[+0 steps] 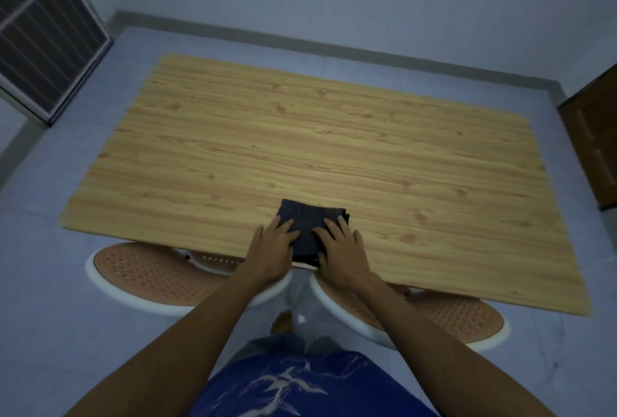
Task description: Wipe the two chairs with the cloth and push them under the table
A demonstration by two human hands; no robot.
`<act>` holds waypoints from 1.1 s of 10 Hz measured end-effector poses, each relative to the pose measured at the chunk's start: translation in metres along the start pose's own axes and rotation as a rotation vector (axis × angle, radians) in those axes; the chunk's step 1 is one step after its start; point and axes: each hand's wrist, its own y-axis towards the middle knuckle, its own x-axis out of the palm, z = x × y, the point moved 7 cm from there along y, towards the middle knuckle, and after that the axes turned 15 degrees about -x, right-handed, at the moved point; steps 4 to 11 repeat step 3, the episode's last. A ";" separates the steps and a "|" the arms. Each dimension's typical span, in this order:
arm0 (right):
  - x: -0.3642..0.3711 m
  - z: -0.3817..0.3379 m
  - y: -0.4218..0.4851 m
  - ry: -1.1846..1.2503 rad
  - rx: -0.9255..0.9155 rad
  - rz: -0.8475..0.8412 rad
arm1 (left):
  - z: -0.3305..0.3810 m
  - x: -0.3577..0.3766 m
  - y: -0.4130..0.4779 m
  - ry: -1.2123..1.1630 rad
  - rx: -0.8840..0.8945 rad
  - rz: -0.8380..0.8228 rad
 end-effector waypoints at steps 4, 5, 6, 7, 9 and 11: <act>-0.098 -0.004 0.013 -0.090 0.064 -0.011 | 0.047 -0.104 -0.001 0.001 0.146 0.090; -0.098 -0.004 0.013 -0.090 0.064 -0.011 | 0.047 -0.104 -0.001 0.001 0.146 0.090; -0.098 -0.004 0.013 -0.090 0.064 -0.011 | 0.047 -0.104 -0.001 0.001 0.146 0.090; -0.098 -0.004 0.013 -0.090 0.064 -0.011 | 0.047 -0.104 -0.001 0.001 0.146 0.090; -0.098 -0.004 0.013 -0.090 0.064 -0.011 | 0.047 -0.104 -0.001 0.001 0.146 0.090; -0.098 -0.004 0.013 -0.090 0.064 -0.011 | 0.047 -0.104 -0.001 0.001 0.146 0.090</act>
